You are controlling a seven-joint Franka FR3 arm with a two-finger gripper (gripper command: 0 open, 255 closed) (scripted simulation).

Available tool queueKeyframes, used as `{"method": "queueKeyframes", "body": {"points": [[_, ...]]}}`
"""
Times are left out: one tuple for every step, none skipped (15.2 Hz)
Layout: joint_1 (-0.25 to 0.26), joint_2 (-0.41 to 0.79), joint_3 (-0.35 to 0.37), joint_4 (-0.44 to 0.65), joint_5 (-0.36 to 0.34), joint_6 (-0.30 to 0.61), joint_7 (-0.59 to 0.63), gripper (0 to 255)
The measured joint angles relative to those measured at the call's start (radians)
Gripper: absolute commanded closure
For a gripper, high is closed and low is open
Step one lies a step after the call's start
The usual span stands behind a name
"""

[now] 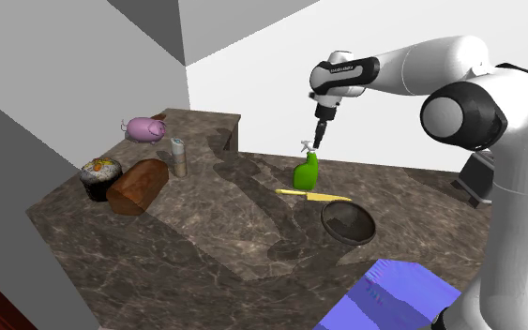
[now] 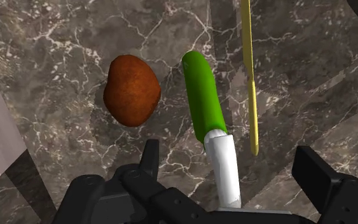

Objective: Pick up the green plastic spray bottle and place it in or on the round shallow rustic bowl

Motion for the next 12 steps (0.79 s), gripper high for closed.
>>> {"method": "queueKeyframes", "body": {"points": [[0.001,0.003,0.001,-0.009,0.002,0.012,-0.001,0],[0.002,0.005,0.002,-0.021,0.003,0.025,-0.003,0],[0.003,0.01,0.004,-0.028,0.006,0.037,-0.003,0],[0.004,0.012,0.005,-0.033,0.007,0.045,-0.004,0],[0.004,0.013,0.005,-0.038,0.007,0.05,-0.005,0],[0.005,0.013,0.005,-0.041,0.008,0.053,-0.005,0],[0.005,0.012,0.005,-0.043,0.008,0.055,-0.005,0],[0.005,0.012,0.005,-0.044,0.008,0.055,-0.005,0],[0.005,0.012,0.005,-0.044,0.008,0.056,-0.005,0],[0.005,0.012,0.005,-0.044,0.008,0.056,-0.005,0],[0.005,0.012,0.005,-0.044,0.008,0.056,-0.005,255],[0.005,0.012,0.005,-0.044,0.008,0.056,-0.005,255]]}}
